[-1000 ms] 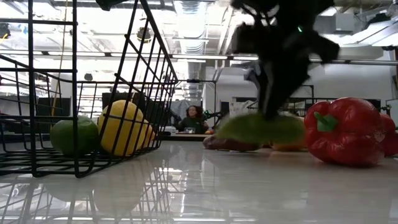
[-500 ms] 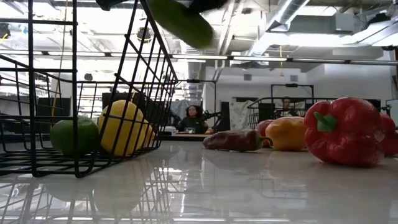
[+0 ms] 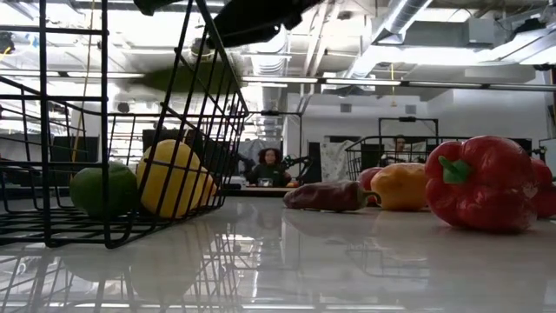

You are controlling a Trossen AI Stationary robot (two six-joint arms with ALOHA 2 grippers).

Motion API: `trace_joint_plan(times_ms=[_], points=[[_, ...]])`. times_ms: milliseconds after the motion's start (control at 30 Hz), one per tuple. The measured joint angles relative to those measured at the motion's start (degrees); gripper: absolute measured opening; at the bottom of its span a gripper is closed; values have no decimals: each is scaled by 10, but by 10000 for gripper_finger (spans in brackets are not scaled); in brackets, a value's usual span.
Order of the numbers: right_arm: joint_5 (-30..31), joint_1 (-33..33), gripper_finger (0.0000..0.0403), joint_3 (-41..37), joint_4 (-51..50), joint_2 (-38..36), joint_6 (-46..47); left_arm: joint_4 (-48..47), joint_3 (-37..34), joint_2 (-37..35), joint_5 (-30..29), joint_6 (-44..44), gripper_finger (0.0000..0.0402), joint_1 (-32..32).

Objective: Sort produce into baskets
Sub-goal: Put the cucumber into the bottom wire basket, then put the chili pepper into the top wire basket

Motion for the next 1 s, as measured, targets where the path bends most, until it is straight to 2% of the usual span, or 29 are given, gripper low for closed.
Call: trace_joint_plan(times_ms=[100, 233, 300, 433, 533, 700, 867, 1000], points=[[24, -2, 296, 1, -36, -14, -10, -2, 0, 0, 0, -1, 258, 0], [125, -3, 311, 1, -110, -57, 0, -4, 0, 0, 0, -1, 258, 0], [149, -10, 311, 1, -171, -74, 35, -4, 0, 0, 0, -2, 258, 0], [150, -43, 309, -36, -272, -91, 144, -4, 0, 0, 0, -2, 258, 0], [137, -62, 309, -112, -243, -98, 186, -4, 0, 0, 0, -4, 258, 0], [83, -86, 308, -224, -106, -89, 206, -4, 0, 0, 0, -6, 258, 0], [38, -112, 308, -286, 8, -86, 227, -4, 0, 0, -3, -2, 258, 0], [13, -112, 308, -295, 7, -86, 228, -5, 0, 0, -15, 4, 258, 0]])
